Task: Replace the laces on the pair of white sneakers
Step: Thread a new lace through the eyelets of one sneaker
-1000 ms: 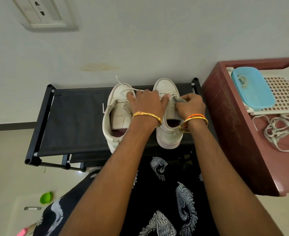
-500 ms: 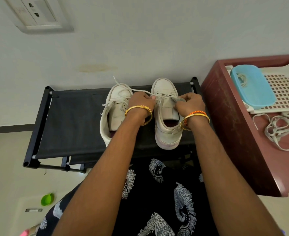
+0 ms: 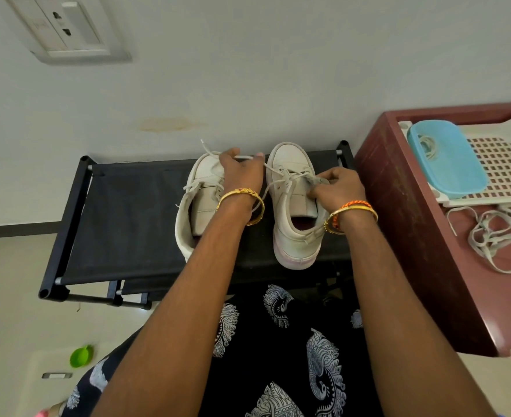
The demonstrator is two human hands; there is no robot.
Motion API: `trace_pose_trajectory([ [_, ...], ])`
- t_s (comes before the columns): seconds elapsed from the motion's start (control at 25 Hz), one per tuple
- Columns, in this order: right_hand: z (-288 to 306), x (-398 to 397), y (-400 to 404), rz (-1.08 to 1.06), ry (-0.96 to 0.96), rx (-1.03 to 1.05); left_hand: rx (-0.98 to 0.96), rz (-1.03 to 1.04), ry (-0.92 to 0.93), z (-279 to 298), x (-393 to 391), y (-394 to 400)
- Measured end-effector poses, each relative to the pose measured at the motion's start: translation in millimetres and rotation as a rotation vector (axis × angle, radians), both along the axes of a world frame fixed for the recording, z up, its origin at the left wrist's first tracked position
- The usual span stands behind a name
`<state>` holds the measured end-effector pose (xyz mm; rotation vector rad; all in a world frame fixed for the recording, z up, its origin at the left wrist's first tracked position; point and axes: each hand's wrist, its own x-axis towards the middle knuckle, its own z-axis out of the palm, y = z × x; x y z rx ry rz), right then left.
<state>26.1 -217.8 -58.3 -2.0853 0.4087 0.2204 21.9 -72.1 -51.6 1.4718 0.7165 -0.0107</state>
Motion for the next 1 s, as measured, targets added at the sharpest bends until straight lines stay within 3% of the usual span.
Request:
trace_pose_trajectory([
  [0.12, 4, 3, -2, 0.134, 0.045, -0.013, -0.091, 0.071, -0.183, 15, -2, -2],
  [0.2, 14, 5, -5, 0.201, 0.045, 0.108, -0.053, -0.028, -0.288, 23, -6, -6],
  [0.32, 33, 8, -11, 0.218, -0.136, 0.279, -0.011, -0.227, -0.401, 25, -8, -13],
  [0.44, 43, 3, -13, 0.398, -0.264, 0.202, 0.091, -0.417, -0.438, 25, -10, -17],
  [0.56, 42, 0, -15, 0.572, -0.275, 0.263, 0.1, -0.474, -0.46, 29, -12, -15],
  [0.64, 40, 1, -18, 0.59, -0.278, 0.342, 0.122, -0.445, -0.48, 29, -12, -10],
  [0.76, 36, 5, -29, 0.45, -0.292, 0.409, 0.173, -0.304, -0.457, 26, -13, -1],
  [1.0, 29, 11, -54, 0.229, -0.333, 0.352, 0.223, 0.064, -0.275, 12, -8, 16],
])
